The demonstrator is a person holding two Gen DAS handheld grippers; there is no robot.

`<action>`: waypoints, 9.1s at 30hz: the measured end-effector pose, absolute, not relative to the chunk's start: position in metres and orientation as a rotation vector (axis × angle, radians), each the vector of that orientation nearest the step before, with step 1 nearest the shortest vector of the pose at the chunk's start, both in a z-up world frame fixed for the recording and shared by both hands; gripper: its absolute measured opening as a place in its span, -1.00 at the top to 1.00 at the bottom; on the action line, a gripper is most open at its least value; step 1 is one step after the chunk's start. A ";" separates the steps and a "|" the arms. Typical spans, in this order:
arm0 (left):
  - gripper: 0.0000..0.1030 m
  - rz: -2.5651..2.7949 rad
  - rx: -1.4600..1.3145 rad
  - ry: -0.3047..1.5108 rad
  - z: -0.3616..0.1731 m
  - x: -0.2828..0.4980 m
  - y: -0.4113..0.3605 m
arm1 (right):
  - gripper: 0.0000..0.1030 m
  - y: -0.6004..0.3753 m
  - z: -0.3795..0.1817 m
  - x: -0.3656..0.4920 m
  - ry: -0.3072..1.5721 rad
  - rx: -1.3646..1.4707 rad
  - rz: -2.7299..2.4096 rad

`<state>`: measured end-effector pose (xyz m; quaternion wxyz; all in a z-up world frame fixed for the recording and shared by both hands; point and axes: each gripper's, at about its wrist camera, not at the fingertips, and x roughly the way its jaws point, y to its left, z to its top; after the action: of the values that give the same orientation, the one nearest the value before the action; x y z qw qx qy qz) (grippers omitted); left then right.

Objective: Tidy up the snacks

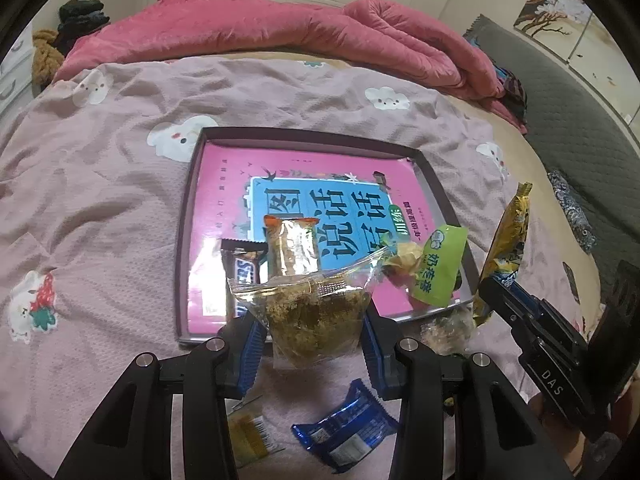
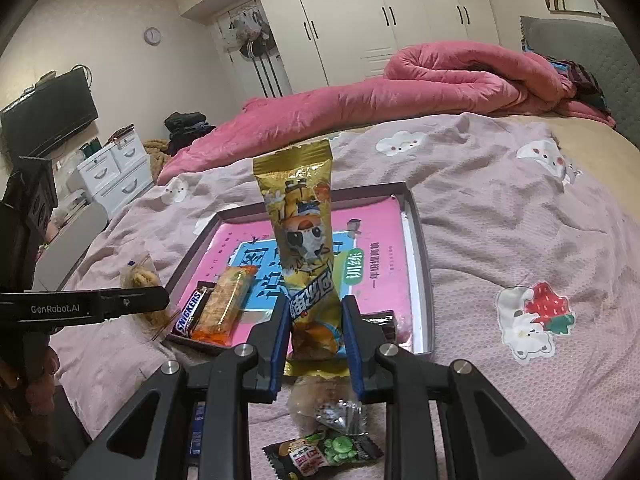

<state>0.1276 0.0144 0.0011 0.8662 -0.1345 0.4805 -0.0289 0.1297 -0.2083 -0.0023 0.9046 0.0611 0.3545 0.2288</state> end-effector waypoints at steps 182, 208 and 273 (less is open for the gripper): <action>-0.46 -0.107 -0.197 1.012 0.000 0.084 0.014 | -0.31 -0.196 0.002 0.091 0.782 0.041 0.467; -0.47 -0.225 -0.114 1.098 -0.027 0.064 -0.017 | -0.38 -0.190 -0.006 0.084 0.829 0.006 0.478; -0.54 -0.274 -0.060 1.205 -0.087 0.087 -0.051 | -0.17 -0.186 -0.064 0.121 0.916 -0.007 0.486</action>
<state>0.0866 -0.0512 -0.0866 0.8146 -0.0283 0.5649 -0.1285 0.1215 -0.1857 -0.0639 0.8685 -0.0035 0.4380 0.2323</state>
